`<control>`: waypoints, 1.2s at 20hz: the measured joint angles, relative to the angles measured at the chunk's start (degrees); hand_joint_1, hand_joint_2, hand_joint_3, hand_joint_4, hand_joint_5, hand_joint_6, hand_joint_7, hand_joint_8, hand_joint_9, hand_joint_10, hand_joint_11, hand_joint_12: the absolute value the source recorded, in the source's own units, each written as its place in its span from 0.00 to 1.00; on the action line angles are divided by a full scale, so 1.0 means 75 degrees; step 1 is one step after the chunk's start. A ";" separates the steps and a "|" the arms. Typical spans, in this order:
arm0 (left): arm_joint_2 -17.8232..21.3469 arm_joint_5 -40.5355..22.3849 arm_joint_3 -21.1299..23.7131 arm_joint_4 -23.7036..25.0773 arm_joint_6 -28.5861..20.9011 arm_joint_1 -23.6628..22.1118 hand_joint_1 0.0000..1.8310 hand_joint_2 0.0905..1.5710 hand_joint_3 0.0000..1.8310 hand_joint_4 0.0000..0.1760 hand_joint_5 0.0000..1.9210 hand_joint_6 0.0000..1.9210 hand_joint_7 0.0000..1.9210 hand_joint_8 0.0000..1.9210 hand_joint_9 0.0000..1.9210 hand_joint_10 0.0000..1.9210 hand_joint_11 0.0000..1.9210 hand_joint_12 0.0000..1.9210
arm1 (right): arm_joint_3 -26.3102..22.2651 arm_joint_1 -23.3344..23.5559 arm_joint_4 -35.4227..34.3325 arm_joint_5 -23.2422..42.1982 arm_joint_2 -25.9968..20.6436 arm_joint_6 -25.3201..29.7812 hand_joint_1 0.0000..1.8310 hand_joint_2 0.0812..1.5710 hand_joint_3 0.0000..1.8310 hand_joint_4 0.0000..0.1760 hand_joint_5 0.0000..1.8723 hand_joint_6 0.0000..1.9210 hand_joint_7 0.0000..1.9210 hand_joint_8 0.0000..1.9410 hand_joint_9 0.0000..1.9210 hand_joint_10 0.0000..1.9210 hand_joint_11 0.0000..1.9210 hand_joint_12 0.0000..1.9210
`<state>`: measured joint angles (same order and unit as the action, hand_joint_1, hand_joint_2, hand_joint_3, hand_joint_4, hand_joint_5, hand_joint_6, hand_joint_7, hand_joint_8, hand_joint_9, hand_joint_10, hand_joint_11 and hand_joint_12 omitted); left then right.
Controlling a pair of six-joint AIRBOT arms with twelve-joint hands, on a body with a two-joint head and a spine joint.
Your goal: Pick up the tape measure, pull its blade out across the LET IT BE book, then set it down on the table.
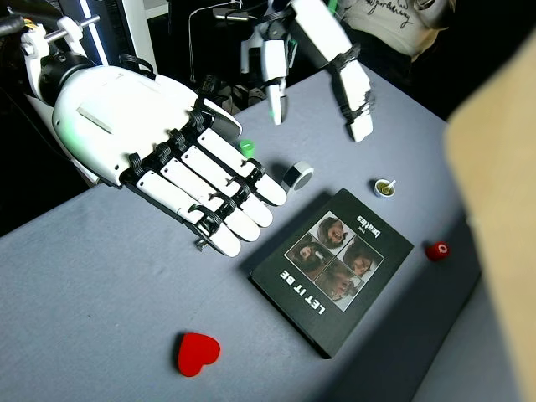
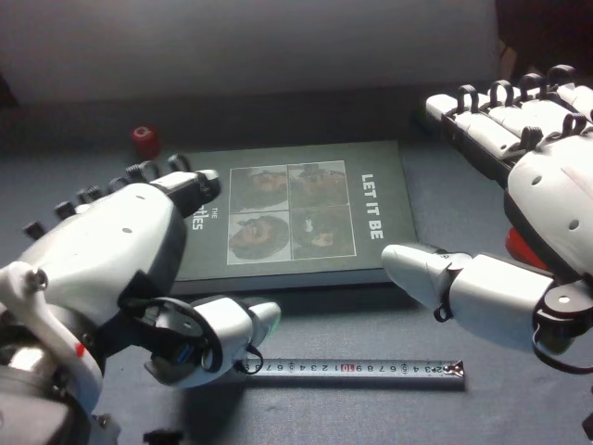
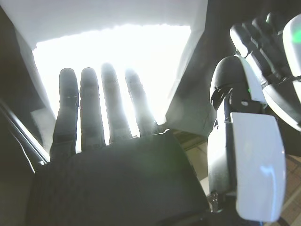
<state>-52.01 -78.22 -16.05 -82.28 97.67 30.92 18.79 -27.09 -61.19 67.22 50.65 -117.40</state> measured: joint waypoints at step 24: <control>0.0425 0.3824 -0.1562 0.2460 -0.4092 0.2474 0.67 0.67 0.01 0.00 0.21 0.00 0.20 0.00 0.18 0.00 0.07 0.35 | 0.0000 -0.0047 0.0175 0.0029 0.0017 0.0073 0.10 0.68 0.00 0.09 0.08 0.01 0.10 0.00 0.09 0.00 0.00 0.30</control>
<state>-48.82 -49.54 -27.77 -63.83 66.98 49.47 18.79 -27.44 -59.88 67.44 50.78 -116.86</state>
